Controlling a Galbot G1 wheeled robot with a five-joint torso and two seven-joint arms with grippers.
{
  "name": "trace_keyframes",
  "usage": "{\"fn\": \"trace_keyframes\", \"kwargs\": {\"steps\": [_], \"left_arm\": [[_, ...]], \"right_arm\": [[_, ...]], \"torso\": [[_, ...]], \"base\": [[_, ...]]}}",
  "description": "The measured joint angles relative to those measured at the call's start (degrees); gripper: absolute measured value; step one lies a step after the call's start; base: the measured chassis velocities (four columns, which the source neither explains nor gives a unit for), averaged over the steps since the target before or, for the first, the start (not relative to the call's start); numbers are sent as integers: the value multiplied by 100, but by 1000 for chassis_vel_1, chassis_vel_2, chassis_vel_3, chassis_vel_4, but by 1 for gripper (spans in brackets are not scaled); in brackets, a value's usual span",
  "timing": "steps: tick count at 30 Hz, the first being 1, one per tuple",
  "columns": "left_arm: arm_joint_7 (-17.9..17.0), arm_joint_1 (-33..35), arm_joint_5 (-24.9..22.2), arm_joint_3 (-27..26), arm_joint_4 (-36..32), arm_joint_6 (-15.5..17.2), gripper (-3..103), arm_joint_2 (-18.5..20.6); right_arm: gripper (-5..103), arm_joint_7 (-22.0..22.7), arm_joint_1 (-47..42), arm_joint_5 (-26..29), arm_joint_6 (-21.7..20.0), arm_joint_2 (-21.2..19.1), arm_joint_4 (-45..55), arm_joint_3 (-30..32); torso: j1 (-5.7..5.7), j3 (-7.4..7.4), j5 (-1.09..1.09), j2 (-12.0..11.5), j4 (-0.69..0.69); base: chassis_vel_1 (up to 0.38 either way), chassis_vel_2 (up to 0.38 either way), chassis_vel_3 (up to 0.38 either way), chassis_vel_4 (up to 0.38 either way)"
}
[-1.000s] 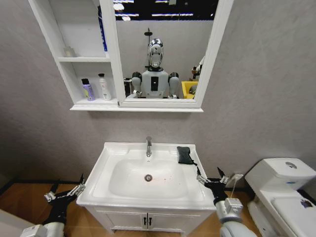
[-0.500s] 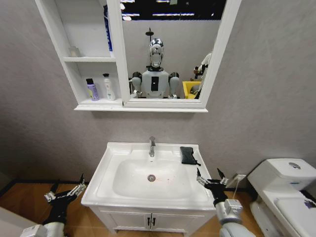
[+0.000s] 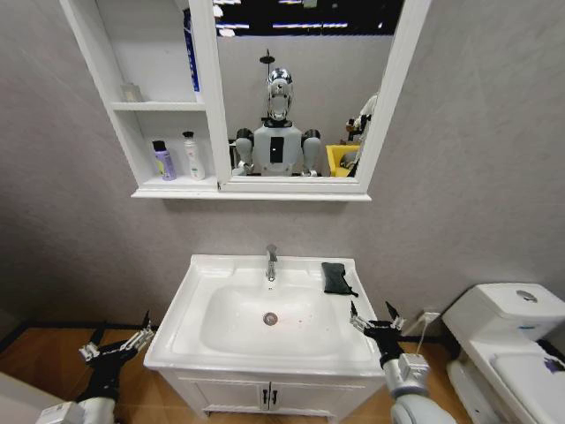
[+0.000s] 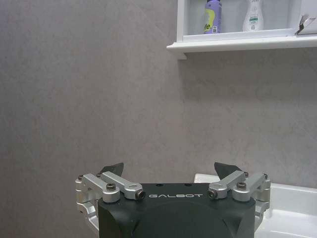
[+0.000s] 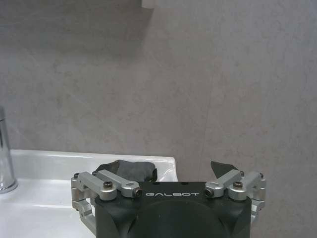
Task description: Move facial cleanser and shampoo from washbasin to cabinet, then wipe washbasin with towel.
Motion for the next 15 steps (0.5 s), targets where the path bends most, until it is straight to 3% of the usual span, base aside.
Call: {"fn": "trace_keyframes", "kwargs": {"steps": [4, 8, 15], "left_arm": [[0, 0, 0, 0, 0, 1, 100, 0], [-3, 0, -1, 0, 0, 1, 100, 0], [-3, 0, -1, 0, 1, 2, 100, 0]], "right_arm": [[100, 509, 481, 819, -843, -308, -59, 69], [100, 628, 1313, 1365, -1466, -693, -736, -153], [100, 638, 2742, 1758, -1772, -1201, -2164, -772]], "torso": [[0, 0, 0, 0, -1], [0, 0, 1, 0, 2], [1, 1, 0, 0, 1]], "base": [[0, 0, 0, 0], [0, 0, 0, 0], [0, 0, 0, 0]]}}
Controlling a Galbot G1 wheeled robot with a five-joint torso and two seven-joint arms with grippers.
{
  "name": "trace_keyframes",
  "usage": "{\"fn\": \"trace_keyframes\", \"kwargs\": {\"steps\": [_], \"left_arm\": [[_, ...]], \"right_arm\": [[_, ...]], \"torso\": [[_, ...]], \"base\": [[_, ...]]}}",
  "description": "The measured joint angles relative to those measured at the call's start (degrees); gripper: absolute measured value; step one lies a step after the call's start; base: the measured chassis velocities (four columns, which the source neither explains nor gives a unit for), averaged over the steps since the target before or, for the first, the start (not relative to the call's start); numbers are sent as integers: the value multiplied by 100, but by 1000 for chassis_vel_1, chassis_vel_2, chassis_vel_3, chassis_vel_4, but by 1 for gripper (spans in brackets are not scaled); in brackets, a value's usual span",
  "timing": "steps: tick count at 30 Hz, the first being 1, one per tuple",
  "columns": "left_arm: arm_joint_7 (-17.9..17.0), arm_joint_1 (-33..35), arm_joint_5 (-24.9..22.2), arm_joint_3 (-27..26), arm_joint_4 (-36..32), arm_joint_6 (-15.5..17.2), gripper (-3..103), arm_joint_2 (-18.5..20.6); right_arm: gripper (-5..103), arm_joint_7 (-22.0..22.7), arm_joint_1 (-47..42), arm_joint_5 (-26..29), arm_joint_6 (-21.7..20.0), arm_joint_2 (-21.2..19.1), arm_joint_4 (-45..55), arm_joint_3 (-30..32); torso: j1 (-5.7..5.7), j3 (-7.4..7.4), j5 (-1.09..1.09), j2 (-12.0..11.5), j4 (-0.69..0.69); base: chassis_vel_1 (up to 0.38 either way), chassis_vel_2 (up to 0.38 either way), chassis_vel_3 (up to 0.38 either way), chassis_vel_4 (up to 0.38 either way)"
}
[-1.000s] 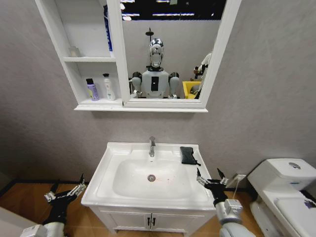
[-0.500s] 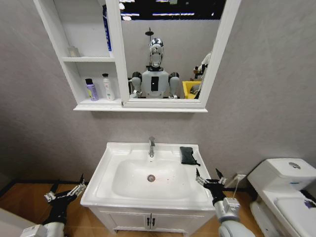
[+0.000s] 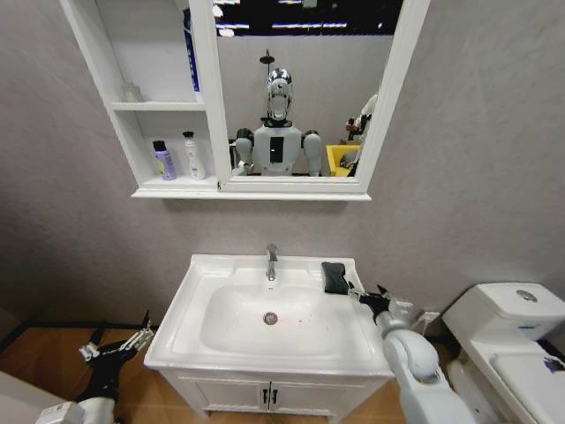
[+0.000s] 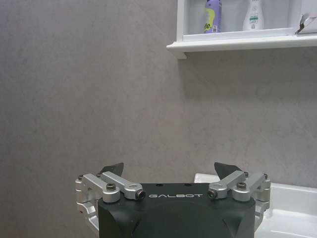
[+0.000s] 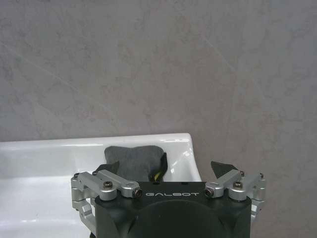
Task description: Move facial cleanser and shampoo from washbasin to cabinet, then wipe washbasin with towel.
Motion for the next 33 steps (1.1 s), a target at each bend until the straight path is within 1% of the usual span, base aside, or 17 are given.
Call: {"fn": "trace_keyframes", "kwargs": {"steps": [1, 3, 5, 9, 10, 11, 13, 14, 15, 16, 18, 19, 22, 27, 29, 30, 33], "left_arm": [[0, 0, 0, 0, 0, 0, 100, 0], [3, 0, 0, 0, 0, 0, 100, 0], [3, 0, 1, 0, 0, 0, 100, 0], [3, 0, 0, 0, 0, 0, 100, 0], [3, 0, 1, 0, 0, 0, 100, 0], [3, 0, 1, 0, 0, 0, 100, 0], [3, 0, 0, 0, -1, 0, 100, 0], [3, 0, 0, 0, -1, 0, 100, 0], [3, 0, 1, 0, -1, 0, 100, 0], [3, 0, 1, 0, -1, 0, 100, 0], [3, 0, 1, 0, -1, -1, 100, 0], [3, 0, 1, 0, -1, -1, 100, 0], [3, 0, 1, 0, -1, -1, 100, 0], [3, 0, 1, 0, -1, -1, 100, 0], [3, 0, 0, 0, -1, -1, 100, 0], [3, 0, 0, 0, -1, -1, 100, 0], [3, 0, 1, 0, -1, -1, 100, 0]], "right_arm": [[100, 0, 0, 0, 0, 0, 0, 0], [100, -8, 735, 86, -58, -197, -819, -488], [100, -13, 934, 88, -78, -217, -1033, -632], [100, 2, 1451, 66, -178, -127, -1528, -997], [102, 23, 1547, 67, -227, -84, -1590, -1073], [99, 48, 1647, 89, -326, -32, -1640, -1161], [98, 96, 1699, 111, -409, -3, -1671, -1207], [94, 190, 1740, 151, -486, 26, -1705, -1243], [94, 311, 1746, 178, -548, 47, -1711, -1256], [89, 425, 1717, 190, -643, 65, -1686, -1240], [88, 479, 1662, 196, -710, 67, -1626, -1205], [84, 504, 1593, 196, -753, 48, -1558, -1167], [87, 513, 1501, 169, -769, -10, -1493, -1125], [89, 471, 1467, 231, -743, -61, -1559, -1082], [79, 424, 1480, 250, -713, -70, -1610, -1088], [79, 424, 1480, 250, -713, -70, -1610, -1088], [62, 403, 1571, 288, -709, -101, -1665, -1141]], "torso": [[0, 0, 0, 0, 0], [0, 0, 0, 0, -2], [0, 0, -2, 0, -2], [0, 0, 0, 0, -1], [0, 0, -1, 0, 0], [0, 0, -1, 0, 0], [0, 0, -1, 0, 0], [0, -1, -1, 0, -1], [0, -1, -1, 1, -1], [0, -1, -1, 1, -1], [0, -1, -1, 1, -2], [0, -1, -1, 1, -3], [-1, -1, 0, 1, -5], [-1, -1, -1, 1, -1], [-1, -1, 0, 1, -1], [-1, -1, 0, 1, -1], [-1, -1, 0, 1, -2]], "base": [[0, 0, 0, 0], [0, 0, 0, 0], [0, 0, 0, 0], [0, 0, 0, 0], [0, 0, 0, 0], [0, 0, 0, 0], [0, 0, 0, 0], [0, 0, 0, 0], [0, 0, 0, 0], [0, 0, 0, 0], [0, 0, 0, 0], [0, 0, 0, 0], [0, 0, 0, 0], [0, 0, 0, 0], [0, 0, 0, 0], [0, 0, 0, 0], [0, 0, 0, 0]]}}
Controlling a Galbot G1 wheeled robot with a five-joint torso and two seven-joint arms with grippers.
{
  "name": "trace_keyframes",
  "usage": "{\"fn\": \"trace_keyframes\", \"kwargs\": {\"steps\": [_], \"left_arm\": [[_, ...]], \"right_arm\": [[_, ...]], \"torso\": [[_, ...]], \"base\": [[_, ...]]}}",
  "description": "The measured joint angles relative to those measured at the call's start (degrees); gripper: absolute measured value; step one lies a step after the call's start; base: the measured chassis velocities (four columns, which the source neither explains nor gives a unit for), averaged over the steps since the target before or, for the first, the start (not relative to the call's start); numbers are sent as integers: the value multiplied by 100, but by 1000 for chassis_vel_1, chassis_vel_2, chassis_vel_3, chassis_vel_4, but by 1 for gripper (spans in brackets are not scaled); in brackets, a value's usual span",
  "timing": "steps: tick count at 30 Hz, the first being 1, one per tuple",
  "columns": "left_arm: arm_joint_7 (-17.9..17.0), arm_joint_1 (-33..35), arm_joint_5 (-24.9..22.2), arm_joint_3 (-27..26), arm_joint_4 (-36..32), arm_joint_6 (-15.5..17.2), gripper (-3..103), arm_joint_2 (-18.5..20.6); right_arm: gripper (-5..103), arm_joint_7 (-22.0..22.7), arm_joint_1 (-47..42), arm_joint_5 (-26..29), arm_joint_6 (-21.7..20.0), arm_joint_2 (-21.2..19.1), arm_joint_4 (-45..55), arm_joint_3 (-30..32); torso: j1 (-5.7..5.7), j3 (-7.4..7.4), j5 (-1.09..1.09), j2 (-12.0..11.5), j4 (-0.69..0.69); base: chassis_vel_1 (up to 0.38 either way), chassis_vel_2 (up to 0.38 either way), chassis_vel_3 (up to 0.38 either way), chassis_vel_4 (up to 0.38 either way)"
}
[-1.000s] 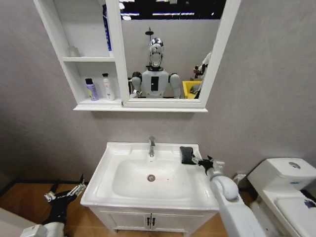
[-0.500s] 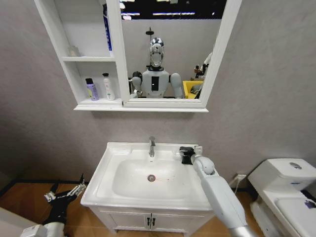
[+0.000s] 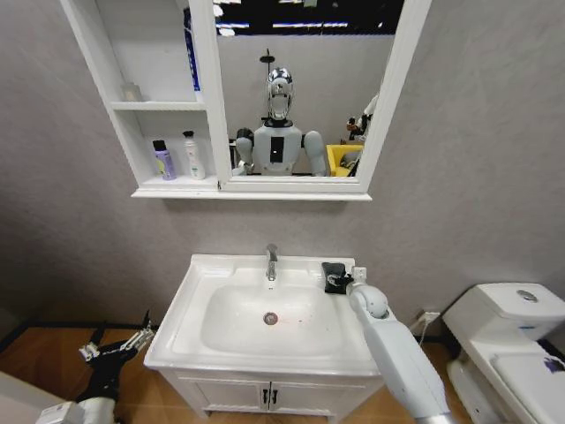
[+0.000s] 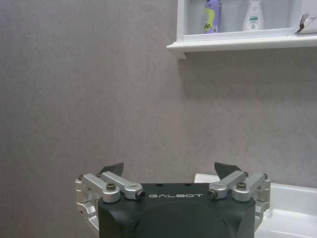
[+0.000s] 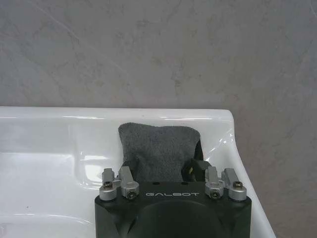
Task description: Move facial cleanser and shampoo from washbasin to cabinet, then wipe washbasin with towel.
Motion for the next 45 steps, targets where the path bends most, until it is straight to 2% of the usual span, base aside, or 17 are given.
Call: {"fn": "trace_keyframes", "kwargs": {"steps": [2, 3, 7, 9, 10, 12, 13, 16, 18, 21, 27, 29, 30, 33, 36, 42, 45], "left_arm": [[0, 0, 0, 0, 0, 0, 100, 0], [0, 0, 0, 0, 0, 0, 100, 0], [0, 0, 0, 0, 0, 0, 100, 0], [0, 0, 0, 0, 0, 0, 100, 0], [0, 0, 0, 0, 0, 0, 100, 0], [0, 0, 0, 0, 0, 0, 100, 0], [0, 0, 0, 0, 0, 0, 100, 0], [0, 0, 0, 0, 0, 0, 100, 0], [0, 0, 0, 0, 0, 0, 100, 0], [0, 0, 0, 0, 0, 0, 100, 0], [0, 0, 0, 0, 0, -1, 100, 0], [0, 0, 0, 0, 0, 0, 100, 0], [0, 0, 0, 0, 0, 0, 100, 0], [0, 0, 0, 0, 0, -1, 100, 0], [0, 0, 0, 0, 0, 0, 100, 0], [0, 0, 0, 0, 0, 0, 100, 0], [0, 0, 0, 0, 0, -1, 100, 0]], "right_arm": [[62, 11, 18, 5, -13, -2, -3, -8], [51, 22, 56, 9, -29, -5, -20, -20], [41, 48, 83, 17, -43, 9, -37, -32], [30, 70, 46, 24, -49, 43, -26, -25], [30, 70, 46, 24, -49, 43, -26, -25], [16, 73, -71, 23, -49, 55, 34, 12], [16, 73, -71, 23, -49, 55, 34, 12], [28, 65, -211, -3, -38, 43, 139, 89], [28, 51, -238, -9, -31, 30, 162, 116], [44, -21, -313, -35, 48, -37, 233, 188], [60, -60, -396, -67, 102, -99, 318, 250], [71, -63, -421, -66, 121, -102, 313, 247], [71, -63, -421, -66, 121, -102, 313, 247], [88, -66, -416, -63, 142, -64, 254, 214], [97, -77, -380, -59, 144, -44, 210, 179], [103, -97, -310, -19, 144, -15, 133, 129], [90, -111, -301, -12, 143, -9, 101, 124]], "torso": [[1, 0, 0, 0, 0], [0, 0, -1, 0, 1], [0, 0, 0, 0, 0], [0, 0, 0, 0, 1], [0, 0, 0, 0, 1], [0, 0, 0, 0, 0], [0, 0, 0, 0, 0], [0, 0, 0, 0, -1], [0, 0, 0, 0, 0], [0, 0, 0, 0, -1], [1, 0, 0, 0, -1], [0, 0, 0, 0, -1], [0, 0, 0, 0, -1], [0, 0, 0, 0, 0], [0, 0, -1, 0, 0], [1, 0, 0, 0, 0], [1, 0, 0, 0, 0]], "base": [[0, 0, 0, 0], [0, 0, 0, 0], [0, 0, 0, 0], [0, 0, 0, 0], [0, 0, 0, 0], [0, 0, 0, 0], [0, 0, 0, 0], [0, 0, 0, 0], [0, 0, 0, 0], [0, 0, 0, 0], [0, 0, 0, 0], [0, 0, 0, 0], [0, 0, 0, 0], [0, 0, 0, 0], [0, 0, 0, 0], [0, 0, 0, 0], [0, 0, 0, 0]]}}
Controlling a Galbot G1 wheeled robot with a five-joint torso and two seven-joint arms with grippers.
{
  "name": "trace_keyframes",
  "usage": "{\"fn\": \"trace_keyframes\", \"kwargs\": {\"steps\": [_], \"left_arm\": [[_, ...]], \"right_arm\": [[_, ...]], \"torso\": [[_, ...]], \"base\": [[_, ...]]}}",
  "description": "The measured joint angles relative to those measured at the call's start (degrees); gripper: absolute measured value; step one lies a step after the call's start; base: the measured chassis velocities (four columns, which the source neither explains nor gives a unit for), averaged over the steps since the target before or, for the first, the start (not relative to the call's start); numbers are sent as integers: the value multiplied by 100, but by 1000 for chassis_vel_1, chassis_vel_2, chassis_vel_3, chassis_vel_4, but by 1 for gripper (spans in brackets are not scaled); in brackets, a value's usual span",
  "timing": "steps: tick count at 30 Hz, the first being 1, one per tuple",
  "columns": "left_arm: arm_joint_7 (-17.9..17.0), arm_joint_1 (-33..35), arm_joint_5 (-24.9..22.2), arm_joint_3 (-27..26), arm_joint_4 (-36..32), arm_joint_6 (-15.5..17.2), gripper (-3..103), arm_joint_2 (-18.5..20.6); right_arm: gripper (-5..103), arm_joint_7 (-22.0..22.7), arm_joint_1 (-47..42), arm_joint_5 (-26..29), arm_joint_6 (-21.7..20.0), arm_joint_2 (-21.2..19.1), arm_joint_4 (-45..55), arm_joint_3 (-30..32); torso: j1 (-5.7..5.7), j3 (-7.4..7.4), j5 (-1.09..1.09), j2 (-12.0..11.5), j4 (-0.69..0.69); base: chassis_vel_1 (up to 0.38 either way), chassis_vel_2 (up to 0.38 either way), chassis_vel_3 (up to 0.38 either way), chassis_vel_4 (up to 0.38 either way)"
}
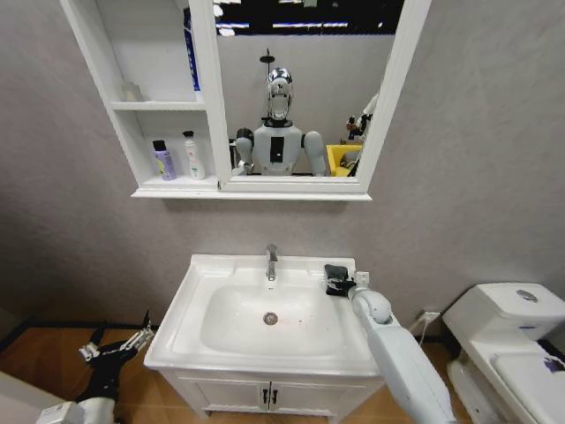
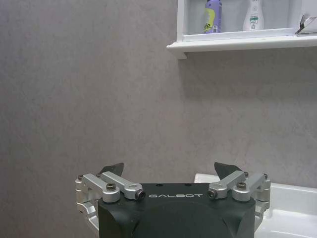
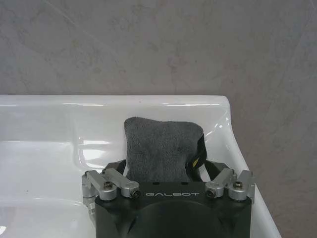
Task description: Move facial cleanser and shampoo from washbasin to cabinet, then wipe washbasin with towel.
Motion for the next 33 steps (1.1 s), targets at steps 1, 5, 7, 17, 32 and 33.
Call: {"fn": "trace_keyframes", "kwargs": {"steps": [1, 5, 7, 17, 32, 33], "left_arm": [[0, 0, 0, 0, 0, 0, 100, 0], [0, 0, 0, 0, 0, 0, 100, 0], [0, 0, 0, 0, 0, 0, 100, 0], [0, 0, 0, 0, 0, 0, 100, 0], [1, 0, 0, 0, 0, 0, 100, 0], [1, 0, 0, 0, 0, 0, 100, 0]], "right_arm": [[90, 0, 0, 0, 0, 0, 0, 0], [74, -44, -35, -10, 26, -2, -13, 15], [63, -73, -55, -23, 51, -2, -20, 44], [30, -195, -103, -72, 109, 6, -69, 143], [2, 7, -647, 48, 222, -87, 1024, 41], [2, 126, -706, 135, 163, -103, 1257, -28]], "torso": [[0, 0, 0, 0, 0], [0, 0, 0, 0, 0], [0, 0, 0, 0, 0], [0, 0, 0, 0, 1], [0, 0, 0, 0, 0], [0, 0, -1, 0, 0]], "base": [[0, 0, 0, 0], [0, 0, 0, 0], [0, 0, 0, 0], [0, 0, 0, 0], [0, 0, 0, 0], [0, 0, 0, 0]]}}
